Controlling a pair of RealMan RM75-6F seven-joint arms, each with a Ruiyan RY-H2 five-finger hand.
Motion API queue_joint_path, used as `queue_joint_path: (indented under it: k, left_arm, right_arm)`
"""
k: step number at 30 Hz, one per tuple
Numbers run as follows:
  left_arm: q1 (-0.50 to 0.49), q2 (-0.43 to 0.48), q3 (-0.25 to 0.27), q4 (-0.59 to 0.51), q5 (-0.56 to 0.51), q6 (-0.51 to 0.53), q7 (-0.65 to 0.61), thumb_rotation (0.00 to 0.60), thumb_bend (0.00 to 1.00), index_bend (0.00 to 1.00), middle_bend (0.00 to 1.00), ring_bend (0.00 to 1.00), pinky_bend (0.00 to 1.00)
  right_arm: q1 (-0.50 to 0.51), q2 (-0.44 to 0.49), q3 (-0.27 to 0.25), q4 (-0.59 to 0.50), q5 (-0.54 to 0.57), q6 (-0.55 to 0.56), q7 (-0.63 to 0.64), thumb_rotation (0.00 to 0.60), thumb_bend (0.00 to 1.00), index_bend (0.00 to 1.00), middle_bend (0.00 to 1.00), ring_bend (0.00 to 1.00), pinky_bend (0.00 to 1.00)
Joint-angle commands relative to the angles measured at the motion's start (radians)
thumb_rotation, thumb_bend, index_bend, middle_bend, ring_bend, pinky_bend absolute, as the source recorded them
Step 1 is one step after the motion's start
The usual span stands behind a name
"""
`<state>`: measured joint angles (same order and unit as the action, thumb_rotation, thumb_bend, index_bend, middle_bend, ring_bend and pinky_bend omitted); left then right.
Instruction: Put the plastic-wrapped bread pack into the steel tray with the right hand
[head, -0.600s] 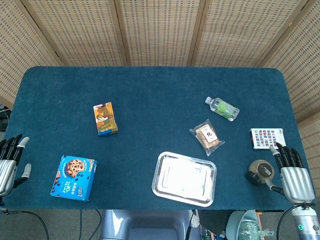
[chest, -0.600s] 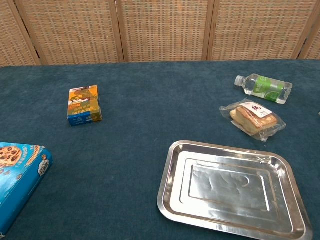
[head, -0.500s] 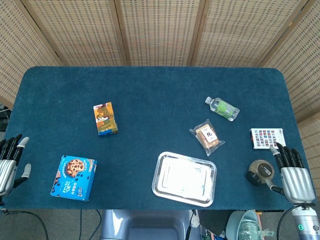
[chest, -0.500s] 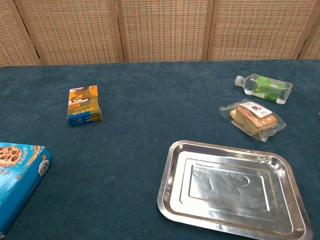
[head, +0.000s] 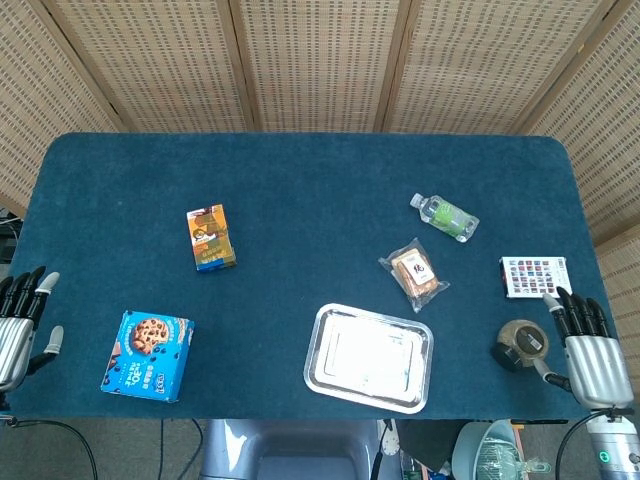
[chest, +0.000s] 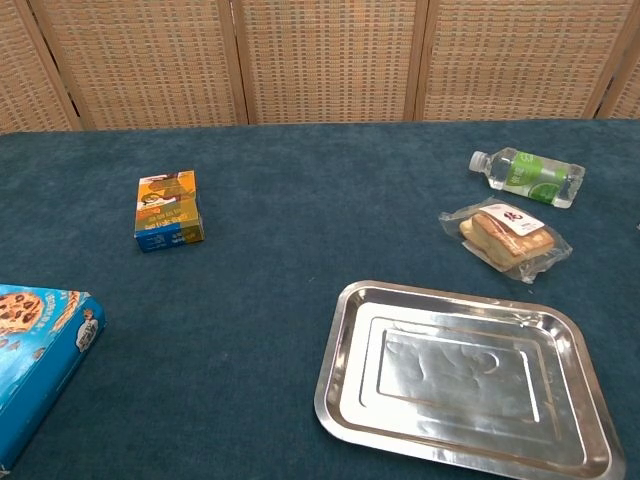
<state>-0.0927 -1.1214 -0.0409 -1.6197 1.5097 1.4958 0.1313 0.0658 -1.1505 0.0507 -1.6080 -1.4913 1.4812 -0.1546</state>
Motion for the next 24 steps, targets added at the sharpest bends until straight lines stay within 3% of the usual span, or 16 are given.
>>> queue_joint_path:
  k: [1, 16, 24]
  left_arm:
    - [-0.001, 0.0, -0.001, -0.001, -0.004, -0.003, 0.0, 0.6, 0.49, 0.0, 0.0, 0.0, 0.0]
    - [-0.006, 0.005, -0.005, -0.017, -0.001, 0.0, 0.012, 0.6, 0.49, 0.0, 0.0, 0.0, 0.0]
    - [-0.01, 0.004, -0.01, -0.022, -0.016, -0.008, 0.019, 0.6, 0.49, 0.0, 0.0, 0.0, 0.0]
  right_arm:
    - [-0.001, 0.0, 0.0, 0.002, 0.001, 0.0, 0.003, 0.6, 0.22, 0.05, 0.0, 0.0, 0.0]
    - [0.005, 0.006, 0.001, -0.005, 0.001, -0.015, 0.018, 0.6, 0.22, 0.05, 0.0, 0.0, 0.0]
    - [0.06, 0.052, 0.007, -0.054, 0.004, -0.106, 0.011, 0.6, 0.22, 0.05, 0.0, 0.0, 0.0]
